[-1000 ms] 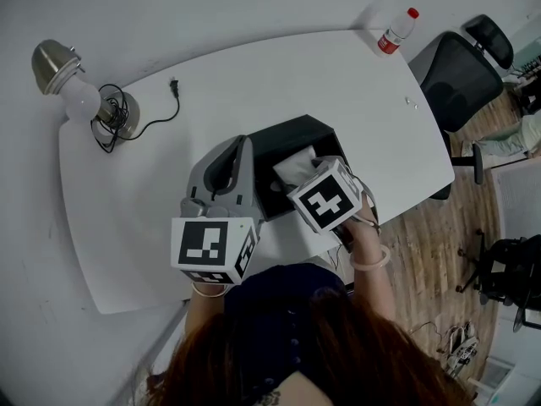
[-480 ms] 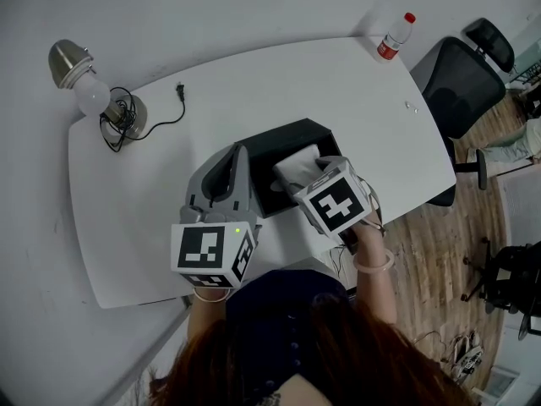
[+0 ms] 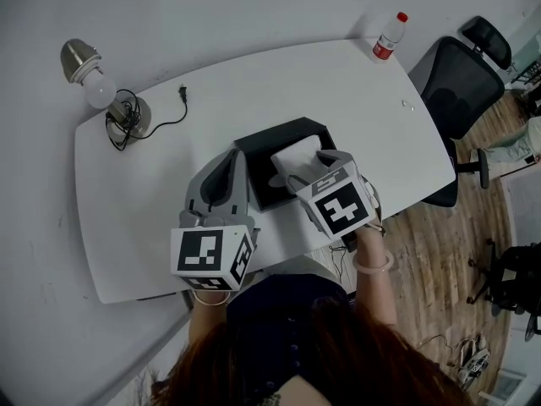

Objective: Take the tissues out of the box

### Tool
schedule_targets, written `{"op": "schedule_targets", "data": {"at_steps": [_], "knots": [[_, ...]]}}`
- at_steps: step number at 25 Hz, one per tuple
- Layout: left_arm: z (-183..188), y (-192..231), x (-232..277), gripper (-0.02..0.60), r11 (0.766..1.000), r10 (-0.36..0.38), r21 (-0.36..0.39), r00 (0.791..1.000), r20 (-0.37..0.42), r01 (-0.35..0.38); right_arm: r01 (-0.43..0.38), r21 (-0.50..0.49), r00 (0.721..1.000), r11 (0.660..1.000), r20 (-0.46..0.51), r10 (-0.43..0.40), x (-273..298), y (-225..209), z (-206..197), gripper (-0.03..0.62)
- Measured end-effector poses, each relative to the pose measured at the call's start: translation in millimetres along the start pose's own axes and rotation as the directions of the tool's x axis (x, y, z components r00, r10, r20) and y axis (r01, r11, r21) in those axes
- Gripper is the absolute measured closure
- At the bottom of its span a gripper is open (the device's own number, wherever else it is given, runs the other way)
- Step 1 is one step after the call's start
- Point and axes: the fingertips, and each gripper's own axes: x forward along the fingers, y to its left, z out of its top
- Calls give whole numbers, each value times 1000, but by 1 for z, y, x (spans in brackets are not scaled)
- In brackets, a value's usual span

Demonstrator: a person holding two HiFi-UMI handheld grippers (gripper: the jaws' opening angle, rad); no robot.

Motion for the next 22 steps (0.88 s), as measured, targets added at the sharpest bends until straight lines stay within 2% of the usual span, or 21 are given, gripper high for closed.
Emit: {"op": "schedule_targets", "data": {"at_steps": [12,22], "knots": [[2,-21,-26,561,1000,4,17,1000,11,-4,74,27,977,997,198,-78,-36,-7,5,293],[1,-42,-51,560,999,22,39,999,28,-23,142,61,916,988,370,-154,-71,-8,4,294]]}}
